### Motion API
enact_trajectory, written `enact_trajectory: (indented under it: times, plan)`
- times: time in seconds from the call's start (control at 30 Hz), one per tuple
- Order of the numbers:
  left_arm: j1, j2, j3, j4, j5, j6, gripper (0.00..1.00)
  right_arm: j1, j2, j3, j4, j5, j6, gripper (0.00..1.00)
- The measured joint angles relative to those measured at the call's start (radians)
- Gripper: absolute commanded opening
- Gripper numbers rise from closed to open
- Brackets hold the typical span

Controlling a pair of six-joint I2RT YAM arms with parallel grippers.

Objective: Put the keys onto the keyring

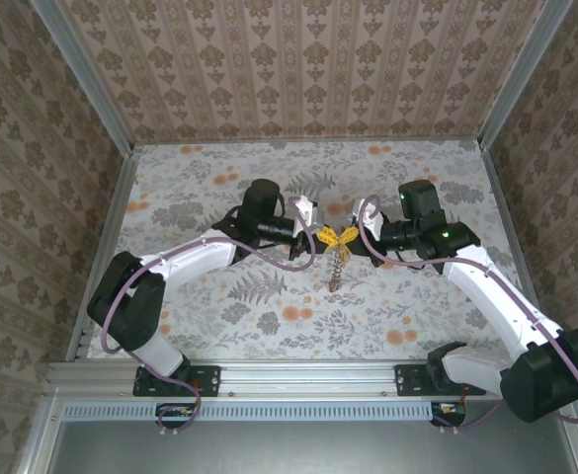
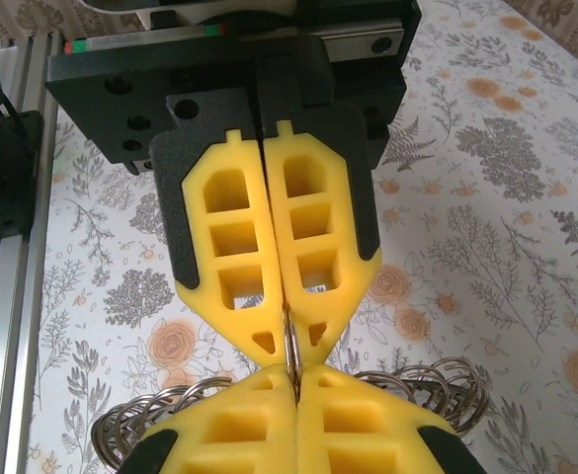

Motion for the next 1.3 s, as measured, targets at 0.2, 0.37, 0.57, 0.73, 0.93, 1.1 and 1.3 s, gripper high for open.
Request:
enact_trajectory:
  times: [0.2,0.37,0.57,0.73,0.93,1.1,1.3]
  plan:
    - [-0.011,0.0,0.052,-0.126,-0.047,0.093,0.16,0.017,0.014,0.036,-0.095,0.061,-0.031,0.0]
    - [-0.014,0.0,0.082,-0.204,-0.075,0.148,0.15,0.043,0.032,0.081,-0.155,0.121,-0.06,0.0]
    - [-0.025,0.0,0.105,-0.257,-0.089,0.181,0.15,0.056,0.033,0.096,-0.182,0.145,-0.078,0.0]
    - [-0.028,0.0,0.124,-0.29,-0.09,0.2,0.14,0.064,0.033,0.114,-0.2,0.16,-0.084,0.0]
    - [-0.032,0.0,0.136,-0.325,-0.093,0.219,0.12,0.069,0.033,0.119,-0.215,0.164,-0.086,0.0]
    - [-0.038,0.005,0.156,-0.362,-0.095,0.238,0.1,0.07,0.026,0.119,-0.219,0.168,-0.086,0.0]
    - [-0.039,0.005,0.17,-0.382,-0.089,0.261,0.0,0.071,0.012,0.119,-0.219,0.177,-0.086,0.0]
